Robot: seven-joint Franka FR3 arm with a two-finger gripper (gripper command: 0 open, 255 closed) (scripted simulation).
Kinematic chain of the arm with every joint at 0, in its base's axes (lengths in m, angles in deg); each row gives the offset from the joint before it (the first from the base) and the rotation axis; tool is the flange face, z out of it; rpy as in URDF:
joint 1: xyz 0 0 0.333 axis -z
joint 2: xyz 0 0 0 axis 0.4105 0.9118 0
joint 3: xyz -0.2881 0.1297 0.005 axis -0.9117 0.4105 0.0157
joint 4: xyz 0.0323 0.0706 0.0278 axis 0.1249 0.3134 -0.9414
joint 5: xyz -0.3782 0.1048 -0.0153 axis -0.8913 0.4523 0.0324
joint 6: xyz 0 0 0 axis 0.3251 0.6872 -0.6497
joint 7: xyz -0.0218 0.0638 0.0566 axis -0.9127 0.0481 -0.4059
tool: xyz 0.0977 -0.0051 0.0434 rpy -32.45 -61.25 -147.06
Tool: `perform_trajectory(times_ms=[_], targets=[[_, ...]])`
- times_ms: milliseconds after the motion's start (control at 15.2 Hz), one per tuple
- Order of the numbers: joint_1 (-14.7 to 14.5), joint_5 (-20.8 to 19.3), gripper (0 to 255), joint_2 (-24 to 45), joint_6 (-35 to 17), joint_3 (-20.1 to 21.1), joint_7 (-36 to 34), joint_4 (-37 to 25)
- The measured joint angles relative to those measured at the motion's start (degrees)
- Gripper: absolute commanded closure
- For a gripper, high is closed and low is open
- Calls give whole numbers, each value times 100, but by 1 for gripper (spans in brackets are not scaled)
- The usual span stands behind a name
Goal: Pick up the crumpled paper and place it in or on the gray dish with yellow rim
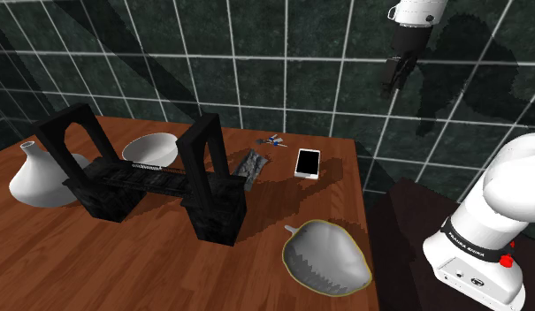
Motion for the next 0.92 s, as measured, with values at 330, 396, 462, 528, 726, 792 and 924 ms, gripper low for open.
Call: perform_trajectory(times_ms=[330,396,462,528,726,792,924], targets=[[29,324,0,-119,-390,425,-817,392],[24,442,0,-161,-537,589,-1096,541],[26,558,0,-110,-672,753,-1385,578],[19,685,0,-75,-810,934,-1688,635],[39,1002,0,-5,-1279,1414,-2521,890],[49,1110,0,117,-1447,1606,-2822,879],[77,1294,0,264,-1773,1955,-3392,949]])
